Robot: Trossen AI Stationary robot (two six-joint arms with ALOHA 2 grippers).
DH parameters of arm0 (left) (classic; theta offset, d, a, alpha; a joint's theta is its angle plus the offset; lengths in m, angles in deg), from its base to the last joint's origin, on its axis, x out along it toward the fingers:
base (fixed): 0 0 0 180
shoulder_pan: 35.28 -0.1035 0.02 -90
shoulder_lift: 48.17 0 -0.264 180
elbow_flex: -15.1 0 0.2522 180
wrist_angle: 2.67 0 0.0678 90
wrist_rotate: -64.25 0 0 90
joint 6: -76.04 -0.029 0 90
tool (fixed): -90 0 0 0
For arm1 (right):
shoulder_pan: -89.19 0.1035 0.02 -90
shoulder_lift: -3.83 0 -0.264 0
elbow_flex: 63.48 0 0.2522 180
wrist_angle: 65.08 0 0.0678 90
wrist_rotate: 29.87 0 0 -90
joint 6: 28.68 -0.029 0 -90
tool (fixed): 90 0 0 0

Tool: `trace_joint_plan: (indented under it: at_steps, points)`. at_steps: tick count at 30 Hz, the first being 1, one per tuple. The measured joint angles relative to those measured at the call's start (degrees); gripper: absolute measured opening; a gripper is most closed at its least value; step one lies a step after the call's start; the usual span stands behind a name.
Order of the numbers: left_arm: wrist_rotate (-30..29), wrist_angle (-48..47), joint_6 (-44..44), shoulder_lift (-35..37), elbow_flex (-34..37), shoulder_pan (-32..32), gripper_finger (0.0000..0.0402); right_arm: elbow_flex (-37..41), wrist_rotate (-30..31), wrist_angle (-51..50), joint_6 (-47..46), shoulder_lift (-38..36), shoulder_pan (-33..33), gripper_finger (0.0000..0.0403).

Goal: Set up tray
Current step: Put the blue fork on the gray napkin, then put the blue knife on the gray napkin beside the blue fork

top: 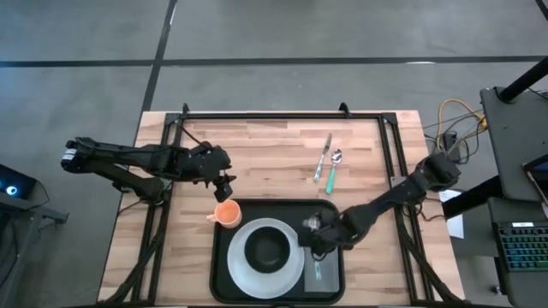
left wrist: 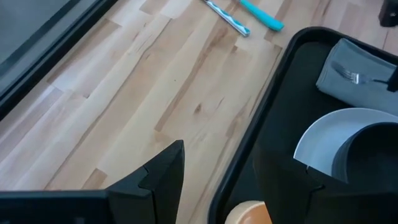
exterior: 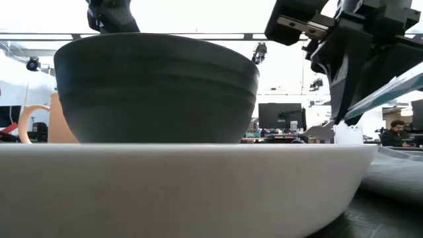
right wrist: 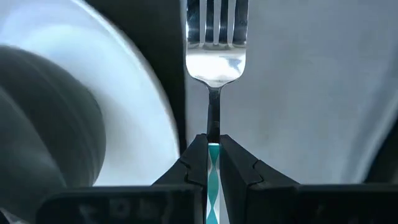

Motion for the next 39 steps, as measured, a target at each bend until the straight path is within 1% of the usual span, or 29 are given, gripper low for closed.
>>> trace_joint_plan:
  at_steps: [3, 7, 13, 16, 22, 26, 29, 31, 33, 35, 37, 39]
  points:
    - [0.0, 0.0, 0.0, -0.2, 0.0, 0.0, 0.0171, -2.3, -0.1, -0.3, 0.2, 3.2, 0.2, 0.0013]
    - [0.0, 0.0, 0.0, -0.2, 0.0, 0.0, 0.0171, -3.9, -2.3, -0.6, -0.7, 7.3, 0.3, 0.0013]
    - [0.0, 0.1, 0.0, -0.2, 0.0, 0.0, 0.0171, -4.6, -2.5, -0.9, -2.6, 8.7, 0.8, 0.0018]
    - [0.0, 0.2, 0.0, -0.2, 0.0, 0.0, 0.0171, -4.3, -2.7, -0.9, -2.0, 8.4, 0.8, 0.0036]
    - [0.0, 0.5, 0.0, -0.2, 0.0, -0.3, 0.0171, -4.2, -3.1, 0.9, -1.3, 8.3, 1.0, 0.0087]
    - [0.1, 0.4, 0.0, -0.2, 0.0, -0.6, 0.0171, -4.3, -4.3, 0.3, 0.2, 8.0, 1.2, 0.0117]
    - [0.0, 0.4, 0.0, -0.2, -0.4, -0.6, 0.0171, -4.4, -2.1, -2.3, 0.8, 6.2, 1.4, 0.0135]
    - [0.1, 0.4, 0.0, -0.2, -0.7, -0.6, 0.0171, -4.4, 0.3, -7.3, 0.7, 4.0, 1.0, 0.0144]
    - [0.1, 0.4, 0.0, -0.2, -1.0, -0.6, 0.0171, -4.4, 3.3, -14.4, 0.5, 1.6, -0.6, 0.0151]
    - [0.1, 0.4, 0.0, -0.2, -1.3, -0.6, 0.0171, -4.2, 6.6, -20.3, 2.9, -0.9, -3.9, 0.0156]
    - [0.1, 0.5, 0.0, -0.2, -1.6, -0.6, 0.0171, -3.8, 9.1, -23.4, 8.0, -2.9, -8.5, 0.0160]
    - [0.1, 0.4, 0.0, -0.1, -1.7, -0.6, 0.0171, -2.9, 9.7, -23.9, 14.8, -3.9, -14.1, 0.0164]
